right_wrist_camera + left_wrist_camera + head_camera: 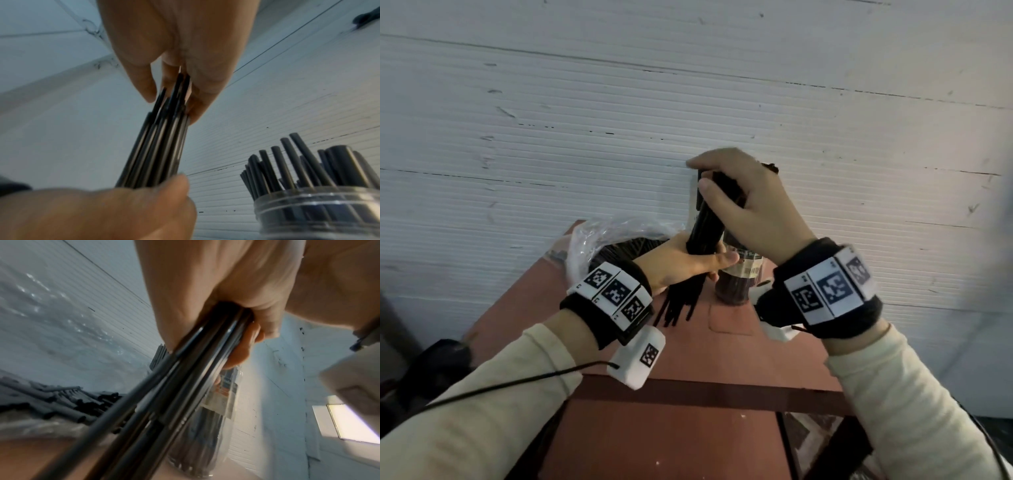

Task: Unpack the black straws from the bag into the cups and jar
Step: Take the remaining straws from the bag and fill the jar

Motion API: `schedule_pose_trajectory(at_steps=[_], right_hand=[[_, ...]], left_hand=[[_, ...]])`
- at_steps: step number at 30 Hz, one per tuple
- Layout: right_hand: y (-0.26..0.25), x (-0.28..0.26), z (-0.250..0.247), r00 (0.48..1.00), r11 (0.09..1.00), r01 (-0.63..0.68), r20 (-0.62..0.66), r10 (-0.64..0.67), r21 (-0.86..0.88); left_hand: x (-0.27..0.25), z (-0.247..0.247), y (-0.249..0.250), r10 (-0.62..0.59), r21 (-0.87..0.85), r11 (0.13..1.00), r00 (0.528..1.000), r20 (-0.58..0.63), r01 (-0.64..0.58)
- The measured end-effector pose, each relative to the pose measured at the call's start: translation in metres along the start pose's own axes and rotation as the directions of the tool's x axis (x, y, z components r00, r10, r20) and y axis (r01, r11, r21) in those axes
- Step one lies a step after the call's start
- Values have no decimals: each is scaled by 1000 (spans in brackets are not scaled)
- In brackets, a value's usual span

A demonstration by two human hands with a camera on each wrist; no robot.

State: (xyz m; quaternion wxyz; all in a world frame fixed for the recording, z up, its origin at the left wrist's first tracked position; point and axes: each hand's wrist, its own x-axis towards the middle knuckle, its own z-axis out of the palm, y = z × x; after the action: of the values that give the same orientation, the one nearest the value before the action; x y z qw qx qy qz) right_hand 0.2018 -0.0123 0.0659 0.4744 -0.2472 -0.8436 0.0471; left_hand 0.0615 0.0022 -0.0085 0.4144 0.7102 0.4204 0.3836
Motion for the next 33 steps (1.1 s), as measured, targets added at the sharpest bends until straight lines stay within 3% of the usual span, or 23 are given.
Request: schedule_pose_trajectory(at_steps=[3,5,11,16,21,26,33], right_hand=[[8,-5,11,982,990,-19,184,44,-137],[12,-9,15,970,986,3,241,39,-169],[8,2,11,1000,998,18,12,-17,-68],[15,-3,19,963,990,-52,256,84,-129],[16,-5,23,990,998,-59,128,62,-25],[20,-8,27,971,992,-127,203,130,-28],[22,-5,27,982,992,-124,142,122,1]], left_hand=[[-3,0,-2,5,-58,998,1000,22,-3],[-4,1,-1,25,-81,996,1000,3,-25],[-5,0,12,43,-162,986,999,-21,-46],[-6,-3,0,-28,-137,990,998,64,36],[-7,-4,2,4,-176,984,996,84,11],[-6,-5,-4,-8,-81,996,983,185,24],[-4,-8,-3,-35,-22,999,970,240,42]])
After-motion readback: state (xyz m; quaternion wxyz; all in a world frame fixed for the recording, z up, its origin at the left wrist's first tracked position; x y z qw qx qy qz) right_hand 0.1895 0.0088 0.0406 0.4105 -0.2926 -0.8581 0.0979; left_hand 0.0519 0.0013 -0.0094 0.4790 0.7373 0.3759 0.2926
